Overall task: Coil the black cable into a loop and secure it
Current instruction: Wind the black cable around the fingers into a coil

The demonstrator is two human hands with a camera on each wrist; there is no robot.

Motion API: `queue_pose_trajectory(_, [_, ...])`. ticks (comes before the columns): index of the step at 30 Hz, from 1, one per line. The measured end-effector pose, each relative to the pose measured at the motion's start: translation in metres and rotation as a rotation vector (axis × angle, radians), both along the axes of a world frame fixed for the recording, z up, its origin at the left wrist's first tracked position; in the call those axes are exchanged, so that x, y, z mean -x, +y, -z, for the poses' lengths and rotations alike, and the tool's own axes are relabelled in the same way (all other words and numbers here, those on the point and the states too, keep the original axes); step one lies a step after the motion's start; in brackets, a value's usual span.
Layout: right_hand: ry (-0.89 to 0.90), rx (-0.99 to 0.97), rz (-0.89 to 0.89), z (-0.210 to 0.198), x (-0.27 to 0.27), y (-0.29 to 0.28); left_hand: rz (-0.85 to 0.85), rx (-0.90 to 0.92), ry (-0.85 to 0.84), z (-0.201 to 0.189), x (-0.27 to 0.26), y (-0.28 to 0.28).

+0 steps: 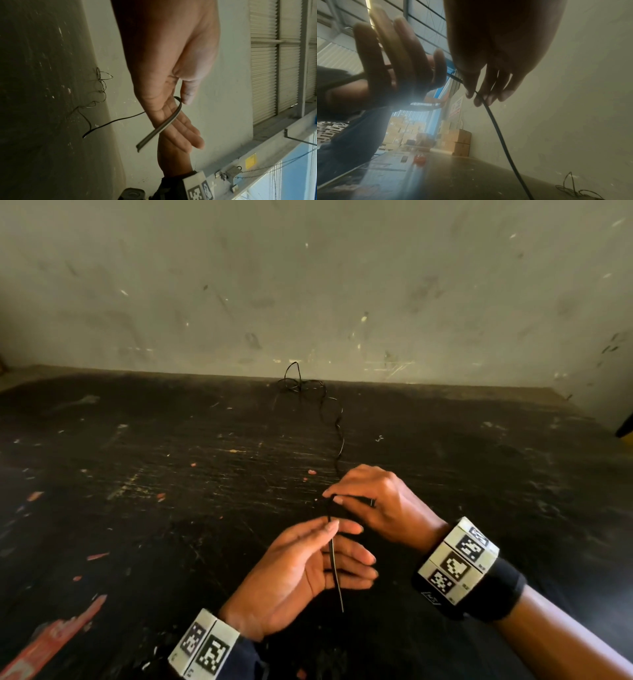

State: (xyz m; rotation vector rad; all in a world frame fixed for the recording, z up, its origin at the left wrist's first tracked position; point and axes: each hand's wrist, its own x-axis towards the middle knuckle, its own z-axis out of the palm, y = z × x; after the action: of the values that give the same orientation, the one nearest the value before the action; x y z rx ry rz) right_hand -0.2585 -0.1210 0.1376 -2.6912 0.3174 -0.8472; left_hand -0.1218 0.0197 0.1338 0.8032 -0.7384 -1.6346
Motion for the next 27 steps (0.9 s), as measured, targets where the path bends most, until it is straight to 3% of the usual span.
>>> queue_pose_trajectory(7, [-0.024, -0.045, 0.055, 0.001, 0.014, -0.001, 0.077, 0.021, 0.050, -0.004, 0.013, 0.002])
queue_pose_trajectory(18, [-0.010, -0.474, 0.089, 0.045, 0.021, 0.018, 0.037, 0.156, 0.028, -0.024, 0.014, -0.008])
queue_pose_trajectory(21, [-0.023, -0.491, 0.091, 0.056, 0.021, 0.036, 0.001, 0.160, 0.025, -0.025, 0.005, -0.012])
queue_pose_trajectory(27, [-0.073, -0.394, 0.149, 0.040, 0.034, 0.041, 0.014, 0.184, 0.024, -0.019, 0.001, -0.012])
